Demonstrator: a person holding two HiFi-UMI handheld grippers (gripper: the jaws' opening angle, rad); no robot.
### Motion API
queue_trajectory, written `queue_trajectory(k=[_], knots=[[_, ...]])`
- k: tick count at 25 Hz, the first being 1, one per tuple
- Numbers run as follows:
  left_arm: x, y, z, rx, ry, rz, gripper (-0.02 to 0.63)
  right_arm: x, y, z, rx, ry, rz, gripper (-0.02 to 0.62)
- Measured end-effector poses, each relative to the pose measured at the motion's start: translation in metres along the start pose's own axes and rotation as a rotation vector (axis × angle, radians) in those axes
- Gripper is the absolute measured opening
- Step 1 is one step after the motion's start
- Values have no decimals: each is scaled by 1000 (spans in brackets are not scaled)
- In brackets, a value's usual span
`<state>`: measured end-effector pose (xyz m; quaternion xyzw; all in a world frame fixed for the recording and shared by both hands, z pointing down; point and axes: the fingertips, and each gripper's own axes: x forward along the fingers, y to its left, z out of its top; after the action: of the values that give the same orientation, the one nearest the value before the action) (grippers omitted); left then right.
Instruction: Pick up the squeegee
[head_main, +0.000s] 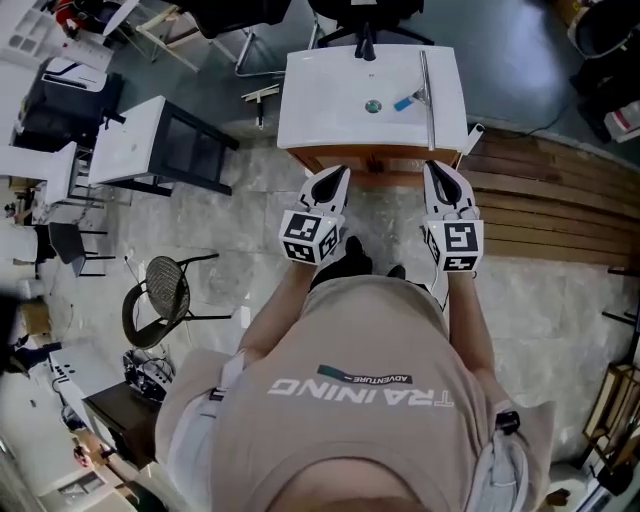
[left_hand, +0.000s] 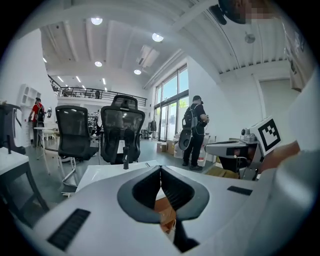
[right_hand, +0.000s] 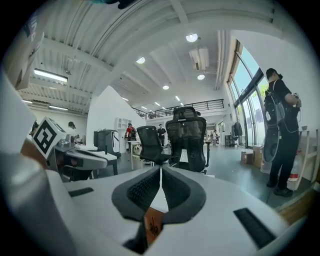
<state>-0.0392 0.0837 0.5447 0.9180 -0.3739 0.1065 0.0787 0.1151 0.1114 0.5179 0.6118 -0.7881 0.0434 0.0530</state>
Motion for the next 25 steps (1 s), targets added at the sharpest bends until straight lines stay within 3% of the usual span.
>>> queue_trajectory(k=[9, 16, 25], knots=[[66, 35, 6, 23, 12, -73, 12, 54, -22, -8, 15, 36, -36, 35], [144, 90, 41, 47, -19, -116, 12, 140, -54, 24, -21, 18, -83, 35], [211, 148, 39, 91, 41, -268, 12, 227, -67, 40, -67, 56, -162, 35]])
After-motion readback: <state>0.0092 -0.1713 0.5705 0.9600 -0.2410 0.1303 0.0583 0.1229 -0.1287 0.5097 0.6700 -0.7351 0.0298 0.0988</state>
